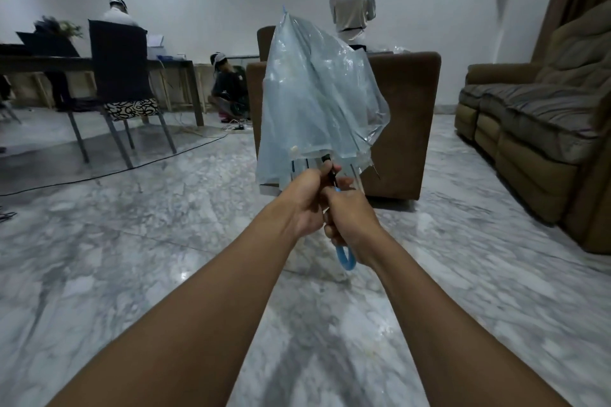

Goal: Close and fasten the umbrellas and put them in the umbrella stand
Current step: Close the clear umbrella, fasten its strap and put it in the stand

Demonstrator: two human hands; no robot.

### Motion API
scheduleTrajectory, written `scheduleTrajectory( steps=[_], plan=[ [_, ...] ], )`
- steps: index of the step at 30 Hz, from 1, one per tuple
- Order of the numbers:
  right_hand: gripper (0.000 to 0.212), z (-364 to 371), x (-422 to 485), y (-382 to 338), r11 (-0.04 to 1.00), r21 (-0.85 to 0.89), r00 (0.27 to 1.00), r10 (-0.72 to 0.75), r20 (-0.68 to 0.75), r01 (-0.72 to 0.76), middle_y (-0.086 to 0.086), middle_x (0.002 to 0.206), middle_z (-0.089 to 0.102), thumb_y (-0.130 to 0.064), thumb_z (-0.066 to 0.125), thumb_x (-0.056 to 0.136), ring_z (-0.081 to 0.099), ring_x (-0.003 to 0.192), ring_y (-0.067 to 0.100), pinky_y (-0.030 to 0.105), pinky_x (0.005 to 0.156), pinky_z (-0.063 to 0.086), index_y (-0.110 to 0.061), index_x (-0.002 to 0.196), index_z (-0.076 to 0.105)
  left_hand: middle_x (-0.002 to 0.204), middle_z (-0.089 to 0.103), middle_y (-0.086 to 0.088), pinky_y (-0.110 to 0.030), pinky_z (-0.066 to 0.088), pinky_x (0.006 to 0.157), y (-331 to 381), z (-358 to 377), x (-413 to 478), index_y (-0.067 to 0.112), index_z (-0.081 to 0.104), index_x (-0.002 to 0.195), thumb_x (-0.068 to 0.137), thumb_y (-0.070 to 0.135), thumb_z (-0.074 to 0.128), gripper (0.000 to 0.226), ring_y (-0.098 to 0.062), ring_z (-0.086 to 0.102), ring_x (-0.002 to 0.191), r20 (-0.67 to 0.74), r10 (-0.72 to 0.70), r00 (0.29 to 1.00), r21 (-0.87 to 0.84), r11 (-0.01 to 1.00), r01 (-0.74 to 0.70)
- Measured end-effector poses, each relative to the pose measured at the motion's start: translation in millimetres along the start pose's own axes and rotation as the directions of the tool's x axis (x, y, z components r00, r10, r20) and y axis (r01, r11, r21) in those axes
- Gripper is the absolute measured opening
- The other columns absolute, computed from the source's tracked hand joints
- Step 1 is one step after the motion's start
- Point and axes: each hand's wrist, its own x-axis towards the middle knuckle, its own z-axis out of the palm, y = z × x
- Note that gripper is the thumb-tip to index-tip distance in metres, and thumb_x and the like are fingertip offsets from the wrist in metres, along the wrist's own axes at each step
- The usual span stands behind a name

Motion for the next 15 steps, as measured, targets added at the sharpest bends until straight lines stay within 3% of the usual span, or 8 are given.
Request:
scheduleTrajectory(
  steps=[4,7,10,12,15],
  plan=[
    [0.033,-1,-3,4,0.996,0.089,0.998,-0.031,0.048,0.027,-0.003,0.05,0.033,-0.029,0.035,0.101,0.029,0.034,0.008,0.021,0.038,0.024,-0.018,0.072,0.044,0.078,0.068,0.001,-0.029,0.044,0.063,1,-4,-3,0.02,0.062,0.089,0.1,0.032,0.044,0.024,-0.016,0.056,0.077,-0.016,-0.003,1.0,0.103,0.995,0.004],
    [0.031,-1,-3,6,0.995,0.085,0.995,-0.066,0.077,0.059,-0.004,0.051,0.033,-0.031,0.033,0.104,0.029,0.038,0.008,0.022,0.04,0.023,-0.018,0.077,0.044,0.078,0.067,0.001,-0.029,0.035,0.054,5,-5,-6,0.021,0.062,0.09,0.101,0.033,0.042,0.025,-0.014,0.056,0.073,-0.036,0.006,0.999,0.166,0.986,0.0],
    [0.033,-1,-3,8,0.994,0.048,0.992,-0.101,0.07,0.098,-0.005,0.051,0.039,-0.032,0.033,0.104,0.032,0.039,0.008,0.022,0.04,0.025,-0.019,0.078,0.047,0.083,0.063,-0.001,-0.027,0.037,0.054,5,-4,-9,0.021,0.063,0.095,0.101,0.032,0.04,0.027,-0.015,0.052,0.071,-0.057,0.042,0.997,0.252,0.967,-0.026],
    [0.032,-3,-2,10,0.993,0.011,0.991,-0.119,0.054,0.119,-0.003,0.055,0.043,-0.033,0.035,0.104,0.036,0.04,0.009,0.022,0.04,0.027,-0.019,0.08,0.051,0.086,0.06,-0.005,-0.029,0.044,0.063,0,-9,-16,0.017,0.064,0.097,0.099,0.029,0.04,0.027,-0.017,0.052,0.071,-0.058,0.05,0.997,0.373,0.927,-0.025],
    [0.032,-8,-2,12,0.994,0.002,0.993,-0.11,0.035,0.11,0.0,0.058,0.042,-0.031,0.036,0.103,0.035,0.04,0.009,0.021,0.039,0.026,-0.017,0.077,0.048,0.091,0.069,-0.006,-0.033,0.051,0.076,-5,-26,-39,0.012,0.066,0.1,0.098,0.027,0.042,0.028,-0.024,0.064,0.08,-0.102,0.01,0.995,0.668,0.742,0.061]
  ],
)
